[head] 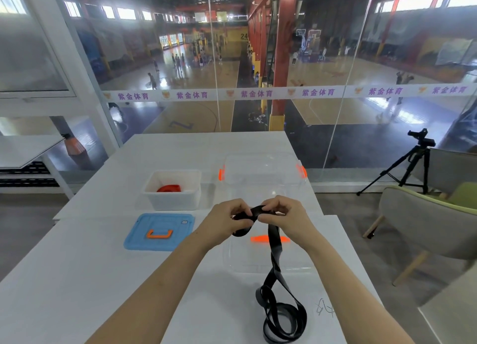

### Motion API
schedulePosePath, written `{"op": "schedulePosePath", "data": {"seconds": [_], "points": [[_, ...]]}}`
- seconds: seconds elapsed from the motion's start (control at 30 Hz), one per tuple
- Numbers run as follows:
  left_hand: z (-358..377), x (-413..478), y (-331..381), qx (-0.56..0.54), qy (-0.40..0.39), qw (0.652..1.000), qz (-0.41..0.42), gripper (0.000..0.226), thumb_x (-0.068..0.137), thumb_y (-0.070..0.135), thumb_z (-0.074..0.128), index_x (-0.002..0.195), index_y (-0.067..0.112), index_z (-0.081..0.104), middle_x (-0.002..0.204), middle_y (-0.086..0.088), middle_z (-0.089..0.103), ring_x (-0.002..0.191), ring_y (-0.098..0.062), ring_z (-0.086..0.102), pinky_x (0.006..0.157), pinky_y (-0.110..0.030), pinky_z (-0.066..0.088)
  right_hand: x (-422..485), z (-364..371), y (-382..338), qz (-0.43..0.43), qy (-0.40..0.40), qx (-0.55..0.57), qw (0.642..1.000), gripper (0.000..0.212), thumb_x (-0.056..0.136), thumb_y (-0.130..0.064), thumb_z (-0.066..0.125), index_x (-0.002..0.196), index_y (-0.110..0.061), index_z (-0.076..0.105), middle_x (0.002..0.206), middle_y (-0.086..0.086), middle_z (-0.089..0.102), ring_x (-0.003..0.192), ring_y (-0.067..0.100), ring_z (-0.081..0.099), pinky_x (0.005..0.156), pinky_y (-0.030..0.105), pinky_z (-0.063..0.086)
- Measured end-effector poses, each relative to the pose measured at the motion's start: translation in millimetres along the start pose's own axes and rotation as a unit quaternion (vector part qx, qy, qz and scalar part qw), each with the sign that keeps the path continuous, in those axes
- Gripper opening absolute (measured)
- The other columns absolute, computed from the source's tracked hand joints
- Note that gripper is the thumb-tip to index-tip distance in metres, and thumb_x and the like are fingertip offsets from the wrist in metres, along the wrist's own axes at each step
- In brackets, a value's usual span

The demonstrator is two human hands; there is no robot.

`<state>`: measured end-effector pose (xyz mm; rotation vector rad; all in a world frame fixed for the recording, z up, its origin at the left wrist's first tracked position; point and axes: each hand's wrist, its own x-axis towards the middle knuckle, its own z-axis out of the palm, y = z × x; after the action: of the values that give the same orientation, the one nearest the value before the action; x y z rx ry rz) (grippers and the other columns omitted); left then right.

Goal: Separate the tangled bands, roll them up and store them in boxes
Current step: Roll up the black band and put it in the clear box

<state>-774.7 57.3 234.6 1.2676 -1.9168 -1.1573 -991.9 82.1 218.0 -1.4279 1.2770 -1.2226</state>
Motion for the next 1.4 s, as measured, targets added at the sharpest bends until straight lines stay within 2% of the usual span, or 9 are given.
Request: {"op": "schedulePosePath", "data": {"seconds": [0.1,0.27,0.4,0.6,0.77,0.93,1.17,1.27,1.4], "points": [[1,0,5,0.090,0.013,0.996,-0.001,0.013,0.081,0.038,0.082,0.083,0.032,0.071,0.106,0.023,0.075,0.105,-0.004,0.065,0.090,-0.032,0.051,-3,1,1,0.002,-0.023,0.000,1.000,0.013,0.078,0.002,0.088,0.084,-0.003,0.078,0.099,0.006,0.080,0.094,0.026,0.077,0.092,0.037,0.061],[5,-2,8,0.192,-0.010,0.981,0.012,0.016,0.077,0.041,0.081,0.083,0.034,0.068,0.097,0.022,0.075,0.102,0.003,0.067,0.093,-0.041,0.056,-8,5,-2,0.002,-0.027,0.010,1.000,0.009,0.078,0.008,0.085,0.084,0.003,0.080,0.097,0.006,0.081,0.088,0.018,0.079,0.082,0.023,0.060],[11,-7,10,0.054,0.009,0.998,-0.001,0.014,0.082,0.022,0.084,0.086,0.024,0.071,0.092,0.012,0.078,0.096,0.003,0.073,0.095,-0.041,0.059,-12,2,-4,-0.001,-0.011,0.019,1.000,0.008,0.081,0.005,0.084,0.087,0.001,0.081,0.099,0.004,0.081,0.092,0.015,0.078,0.084,0.020,0.058],[10,-9,11,-0.058,0.035,0.998,0.012,0.017,0.085,0.014,0.081,0.088,0.026,0.070,0.099,0.005,0.080,0.098,-0.013,0.077,0.098,-0.048,0.059,-25,-3,-1,-0.006,-0.014,0.006,1.000,0.027,0.088,0.000,0.080,0.104,-0.021,0.081,0.106,-0.006,0.081,0.105,0.011,0.076,0.093,0.023,0.059],[12,-7,16,-0.104,0.043,0.993,0.023,0.019,0.087,0.009,0.078,0.095,0.025,0.071,0.105,0.003,0.080,0.101,-0.016,0.076,0.096,-0.042,0.060,-32,-1,5,0.003,0.011,0.082,0.997,0.025,0.091,0.005,0.075,0.107,-0.013,0.070,0.105,0.010,0.081,0.105,0.025,0.077,0.095,0.032,0.059],[15,-8,21,-0.175,0.076,0.982,0.013,0.018,0.089,0.007,0.077,0.102,0.019,0.074,0.106,-0.001,0.079,0.103,-0.021,0.075,0.095,-0.050,0.061,-34,4,11,0.013,0.008,0.112,0.994,0.028,0.090,0.007,0.075,0.109,-0.012,0.067,0.107,0.018,0.079,0.105,0.040,0.073,0.097,0.046,0.057],[19,-11,22,-0.196,0.119,0.973,0.027,0.023,0.091,0.004,0.074,0.108,0.019,0.075,0.104,-0.003,0.080,0.104,-0.026,0.075,0.093,-0.047,0.063,-34,9,12,0.020,0.027,0.118,0.992,0.021,0.091,0.004,0.075,0.106,-0.008,0.066,0.104,0.014,0.081,0.102,0.035,0.077,0.094,0.042,0.059],[20,-8,19,-0.158,0.153,0.975,0.029,0.025,0.090,0.006,0.075,0.106,0.025,0.076,0.101,0.007,0.080,0.107,-0.014,0.073,0.098,-0.045,0.060,-31,9,14,0.011,0.067,0.113,0.991,0.016,0.090,0.001,0.078,0.104,-0.005,0.071,0.103,0.018,0.079,0.100,0.039,0.074,0.090,0.044,0.059],[21,-6,18,-0.146,0.173,0.973,0.032,0.027,0.090,0.007,0.076,0.107,0.028,0.075,0.103,0.011,0.079,0.105,-0.006,0.072,0.103,-0.047,0.057,-29,10,13,0.014,0.094,0.100,0.990,0.016,0.087,0.000,0.082,0.100,-0.007,0.077,0.100,0.017,0.077,0.092,0.033,0.073,0.082,0.033,0.056]]}}
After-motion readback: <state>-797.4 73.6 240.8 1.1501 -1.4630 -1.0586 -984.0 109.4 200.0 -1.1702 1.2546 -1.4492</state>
